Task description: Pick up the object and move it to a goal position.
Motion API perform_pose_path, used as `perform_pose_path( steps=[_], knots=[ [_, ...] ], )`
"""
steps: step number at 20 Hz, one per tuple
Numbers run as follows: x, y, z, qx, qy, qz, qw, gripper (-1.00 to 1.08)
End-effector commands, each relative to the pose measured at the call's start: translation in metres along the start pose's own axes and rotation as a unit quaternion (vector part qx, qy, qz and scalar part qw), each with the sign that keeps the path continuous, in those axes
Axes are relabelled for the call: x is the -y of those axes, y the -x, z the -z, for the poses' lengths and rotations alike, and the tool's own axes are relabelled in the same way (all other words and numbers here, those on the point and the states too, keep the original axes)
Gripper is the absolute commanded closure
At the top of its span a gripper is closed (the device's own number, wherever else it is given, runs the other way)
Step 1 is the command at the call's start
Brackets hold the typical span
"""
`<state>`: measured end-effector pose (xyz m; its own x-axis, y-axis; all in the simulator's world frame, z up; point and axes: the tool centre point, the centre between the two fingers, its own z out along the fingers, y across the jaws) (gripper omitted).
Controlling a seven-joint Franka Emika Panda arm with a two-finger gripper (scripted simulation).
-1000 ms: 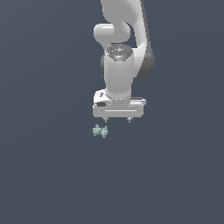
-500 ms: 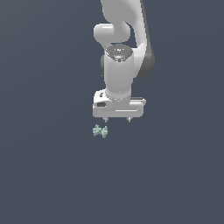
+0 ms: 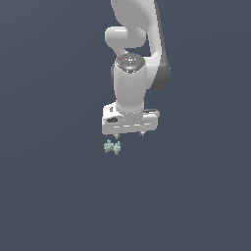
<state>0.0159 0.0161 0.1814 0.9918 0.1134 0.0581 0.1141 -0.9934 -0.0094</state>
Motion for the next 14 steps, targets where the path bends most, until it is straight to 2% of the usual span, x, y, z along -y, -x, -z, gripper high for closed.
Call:
perform_pose_path(
  steps=[1,7,14],
  knots=[
    [-0.003,0.001,-0.003,0.001,0.001,0.022,0.9998,-0.92],
    [-0.013,0.005,-0.014,0.005,0.003,0.090,0.9959,-0.92],
    [-0.026,0.011,-0.027,0.011,0.004,0.176,0.9843,-0.92]
  ],
)
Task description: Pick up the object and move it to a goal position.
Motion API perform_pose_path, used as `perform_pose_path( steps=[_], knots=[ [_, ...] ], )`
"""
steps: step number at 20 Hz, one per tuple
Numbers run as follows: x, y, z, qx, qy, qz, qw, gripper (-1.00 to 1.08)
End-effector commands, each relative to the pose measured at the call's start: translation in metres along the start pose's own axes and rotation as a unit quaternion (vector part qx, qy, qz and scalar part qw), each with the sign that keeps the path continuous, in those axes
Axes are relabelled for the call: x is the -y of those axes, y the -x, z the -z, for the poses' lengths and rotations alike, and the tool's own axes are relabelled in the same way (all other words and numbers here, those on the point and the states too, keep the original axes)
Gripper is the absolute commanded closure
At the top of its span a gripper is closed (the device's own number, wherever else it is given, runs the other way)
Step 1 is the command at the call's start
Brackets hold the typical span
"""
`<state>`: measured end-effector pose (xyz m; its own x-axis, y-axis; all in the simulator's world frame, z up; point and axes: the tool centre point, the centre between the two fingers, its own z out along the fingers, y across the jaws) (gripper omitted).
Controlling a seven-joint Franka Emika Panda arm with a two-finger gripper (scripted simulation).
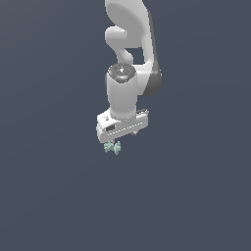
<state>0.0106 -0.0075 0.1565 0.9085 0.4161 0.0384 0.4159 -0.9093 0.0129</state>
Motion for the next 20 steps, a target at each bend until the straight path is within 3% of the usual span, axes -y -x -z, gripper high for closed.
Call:
perform_pose_path(
  steps=[1,10,20],
  knots=[
    [-0.003,0.003,-0.005,0.002,0.000,0.032,0.9995,-0.92],
    [-0.015,0.015,-0.022,0.007,-0.001,0.144,0.9896,-0.92],
    [-0.027,0.028,-0.040,0.012,-0.005,0.266,0.9638,-0.92]
  ],
)
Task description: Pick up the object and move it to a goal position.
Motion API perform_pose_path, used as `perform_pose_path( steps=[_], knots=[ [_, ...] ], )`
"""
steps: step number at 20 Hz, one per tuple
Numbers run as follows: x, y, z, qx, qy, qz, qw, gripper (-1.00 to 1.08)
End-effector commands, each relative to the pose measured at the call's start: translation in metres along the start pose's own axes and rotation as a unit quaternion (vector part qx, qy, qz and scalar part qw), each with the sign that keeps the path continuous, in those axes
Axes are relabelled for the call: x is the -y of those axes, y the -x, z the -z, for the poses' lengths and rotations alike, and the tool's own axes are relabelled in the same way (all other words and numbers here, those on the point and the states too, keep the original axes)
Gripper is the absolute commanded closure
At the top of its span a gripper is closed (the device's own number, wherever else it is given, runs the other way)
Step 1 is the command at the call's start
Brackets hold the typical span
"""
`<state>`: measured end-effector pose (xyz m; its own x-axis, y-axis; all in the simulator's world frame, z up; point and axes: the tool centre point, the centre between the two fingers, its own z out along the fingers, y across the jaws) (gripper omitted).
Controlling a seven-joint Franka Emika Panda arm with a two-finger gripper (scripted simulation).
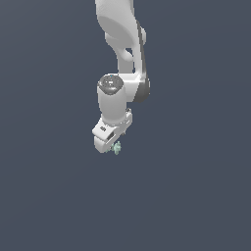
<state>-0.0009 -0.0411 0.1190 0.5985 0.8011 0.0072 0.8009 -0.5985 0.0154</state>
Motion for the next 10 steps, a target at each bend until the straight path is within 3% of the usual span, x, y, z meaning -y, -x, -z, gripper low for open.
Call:
perform_pose_path(
  steps=[1,10],
  knots=[
    [-0.001,0.004,-0.005,0.001,-0.001,0.032,0.9995,-0.92],
    [-0.003,0.018,-0.020,0.002,-0.005,0.138,0.9904,-0.92]
  ],
)
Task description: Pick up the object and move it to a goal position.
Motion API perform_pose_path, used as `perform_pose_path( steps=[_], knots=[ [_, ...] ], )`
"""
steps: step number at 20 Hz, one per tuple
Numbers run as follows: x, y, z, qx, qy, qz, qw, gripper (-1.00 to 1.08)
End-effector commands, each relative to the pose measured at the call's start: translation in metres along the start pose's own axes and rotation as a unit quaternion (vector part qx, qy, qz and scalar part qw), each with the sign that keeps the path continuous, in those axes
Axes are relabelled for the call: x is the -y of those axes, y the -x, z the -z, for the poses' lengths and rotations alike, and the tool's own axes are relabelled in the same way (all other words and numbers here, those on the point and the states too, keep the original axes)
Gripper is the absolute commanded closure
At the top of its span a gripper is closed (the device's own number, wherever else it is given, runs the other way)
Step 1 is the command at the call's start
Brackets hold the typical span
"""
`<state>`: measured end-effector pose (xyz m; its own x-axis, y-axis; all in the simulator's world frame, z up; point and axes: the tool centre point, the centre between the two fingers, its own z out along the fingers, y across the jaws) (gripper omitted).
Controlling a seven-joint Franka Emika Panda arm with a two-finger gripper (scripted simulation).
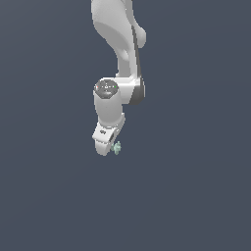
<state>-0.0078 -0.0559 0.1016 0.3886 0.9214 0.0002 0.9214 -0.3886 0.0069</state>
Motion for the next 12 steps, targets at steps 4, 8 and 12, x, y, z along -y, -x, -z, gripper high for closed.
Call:
perform_pose_path(
  steps=[4,8,12],
  knots=[
    [0.0006,0.0063,-0.0069,0.000,-0.002,0.050,0.9987,-0.92],
    [0.0009,0.0092,-0.0101,0.000,-0.003,0.073,0.9973,-0.92],
    [0.0011,0.0108,-0.0118,0.000,-0.003,0.086,0.9963,-0.92]
  ],
)
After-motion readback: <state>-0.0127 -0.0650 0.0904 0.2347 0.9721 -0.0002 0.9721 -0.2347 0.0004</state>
